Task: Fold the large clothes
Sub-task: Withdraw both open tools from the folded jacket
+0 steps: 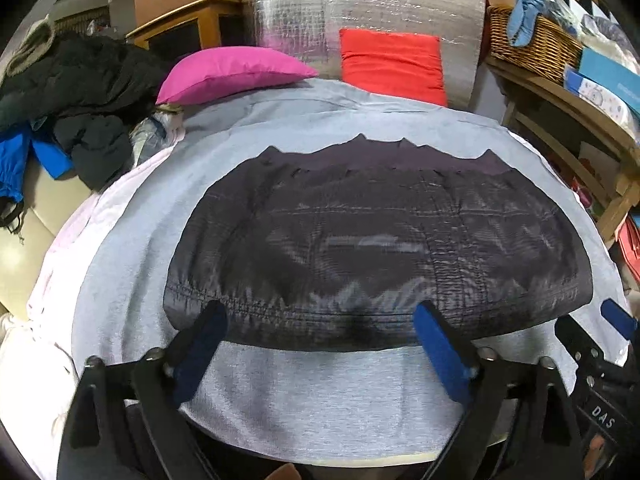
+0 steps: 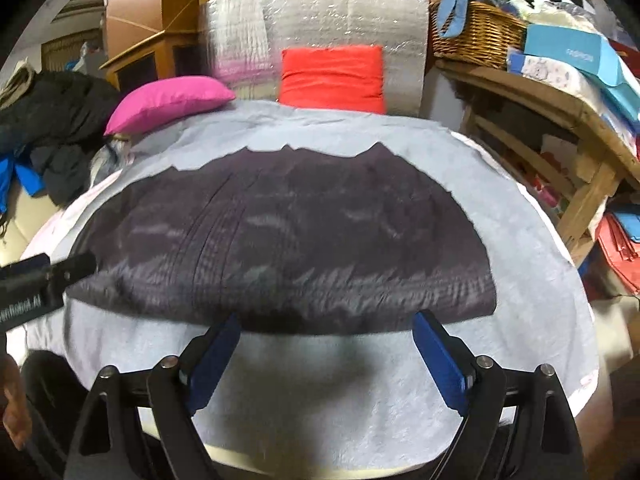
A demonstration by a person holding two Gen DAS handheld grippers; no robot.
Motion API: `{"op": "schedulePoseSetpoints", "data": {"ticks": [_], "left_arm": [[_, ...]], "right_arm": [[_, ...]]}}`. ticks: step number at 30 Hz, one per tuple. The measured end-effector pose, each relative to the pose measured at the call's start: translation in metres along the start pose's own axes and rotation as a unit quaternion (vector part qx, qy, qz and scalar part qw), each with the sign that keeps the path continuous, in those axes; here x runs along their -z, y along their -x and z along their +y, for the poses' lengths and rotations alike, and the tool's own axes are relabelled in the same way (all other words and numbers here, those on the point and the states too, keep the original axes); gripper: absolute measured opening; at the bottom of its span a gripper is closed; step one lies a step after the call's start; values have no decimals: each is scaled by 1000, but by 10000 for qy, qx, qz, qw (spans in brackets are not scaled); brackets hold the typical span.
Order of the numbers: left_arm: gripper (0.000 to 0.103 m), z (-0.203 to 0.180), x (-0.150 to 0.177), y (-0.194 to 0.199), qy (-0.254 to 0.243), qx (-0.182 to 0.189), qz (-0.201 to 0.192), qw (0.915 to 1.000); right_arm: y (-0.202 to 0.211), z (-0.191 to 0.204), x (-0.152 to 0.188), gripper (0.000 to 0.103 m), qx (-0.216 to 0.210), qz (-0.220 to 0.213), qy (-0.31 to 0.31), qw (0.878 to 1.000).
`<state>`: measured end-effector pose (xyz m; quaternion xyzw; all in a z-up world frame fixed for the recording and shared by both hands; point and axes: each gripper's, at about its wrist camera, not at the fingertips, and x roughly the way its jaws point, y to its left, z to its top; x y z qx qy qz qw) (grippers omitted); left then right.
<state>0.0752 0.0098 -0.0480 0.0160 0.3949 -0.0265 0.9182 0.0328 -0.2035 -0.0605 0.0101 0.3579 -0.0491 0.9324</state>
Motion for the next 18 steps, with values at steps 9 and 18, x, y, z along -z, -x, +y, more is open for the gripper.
{"op": "schedulePoseSetpoints", "data": {"ticks": [9,18], "left_arm": [[96,-6,-3,3,-42,120,-76,9999],[96,-7,-5,10,-52,193,-257,9995]], "right_arm": [[-2,-3,0,90,-15,-1,29,10000],[-4,1,-2,90,-44,-3,79,10000]]}}
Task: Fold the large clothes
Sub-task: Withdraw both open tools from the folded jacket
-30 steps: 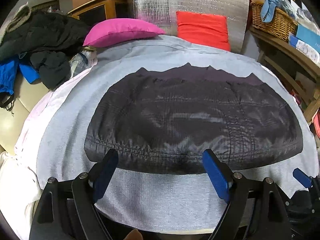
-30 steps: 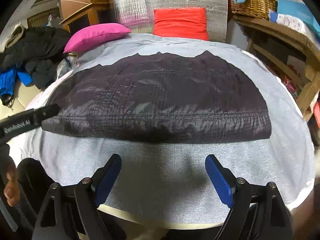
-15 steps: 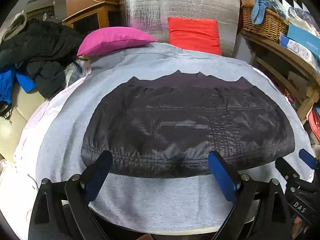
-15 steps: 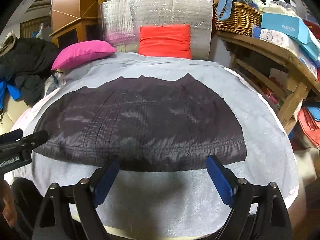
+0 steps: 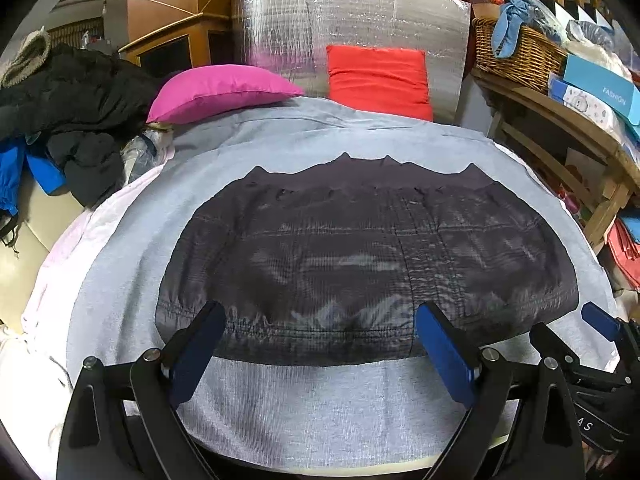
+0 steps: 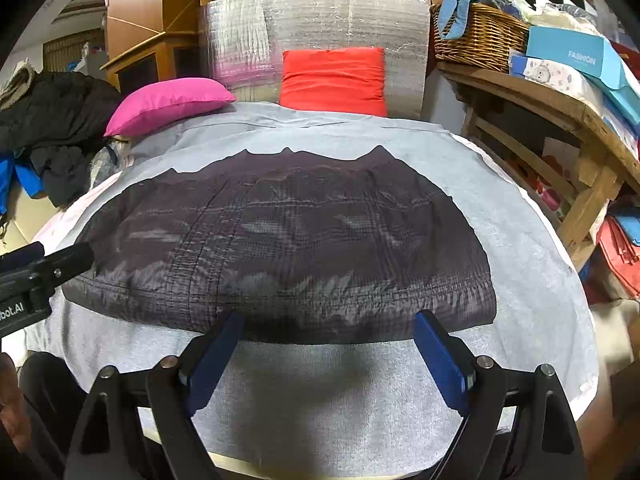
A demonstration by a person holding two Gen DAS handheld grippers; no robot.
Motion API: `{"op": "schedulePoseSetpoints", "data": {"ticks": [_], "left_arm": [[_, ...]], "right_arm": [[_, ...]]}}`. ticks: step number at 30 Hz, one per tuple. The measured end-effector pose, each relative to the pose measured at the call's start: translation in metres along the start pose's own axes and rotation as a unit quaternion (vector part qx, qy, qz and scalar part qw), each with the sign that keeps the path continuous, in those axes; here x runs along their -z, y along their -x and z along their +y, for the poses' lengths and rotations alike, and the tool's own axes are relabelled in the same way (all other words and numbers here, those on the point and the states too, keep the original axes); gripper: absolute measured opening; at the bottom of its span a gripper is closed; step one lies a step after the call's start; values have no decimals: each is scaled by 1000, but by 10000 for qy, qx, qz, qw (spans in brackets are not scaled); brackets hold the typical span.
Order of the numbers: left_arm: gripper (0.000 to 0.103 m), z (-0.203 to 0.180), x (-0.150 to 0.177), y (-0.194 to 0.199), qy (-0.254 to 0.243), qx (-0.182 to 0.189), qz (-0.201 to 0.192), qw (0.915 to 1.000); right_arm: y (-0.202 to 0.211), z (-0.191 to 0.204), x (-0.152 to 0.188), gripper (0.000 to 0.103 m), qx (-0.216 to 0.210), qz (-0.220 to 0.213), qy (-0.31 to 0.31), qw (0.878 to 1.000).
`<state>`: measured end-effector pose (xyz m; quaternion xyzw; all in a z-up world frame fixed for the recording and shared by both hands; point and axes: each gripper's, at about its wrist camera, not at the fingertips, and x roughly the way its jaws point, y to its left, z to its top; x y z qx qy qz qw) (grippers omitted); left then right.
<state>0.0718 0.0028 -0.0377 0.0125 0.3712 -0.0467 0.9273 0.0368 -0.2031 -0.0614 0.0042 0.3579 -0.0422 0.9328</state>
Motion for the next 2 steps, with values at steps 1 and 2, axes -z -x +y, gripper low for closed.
{"op": "schedulePoseSetpoints", "data": {"ticks": [1,2], "left_arm": [[96,0,0,0,-6,2,0,10000],[96,0,-1,0,-12,-2,1,10000]], "right_arm": [[0,1,0,90,-4,-8,15,10000],[0,1,-1,90,-2,-14,24,10000]]}}
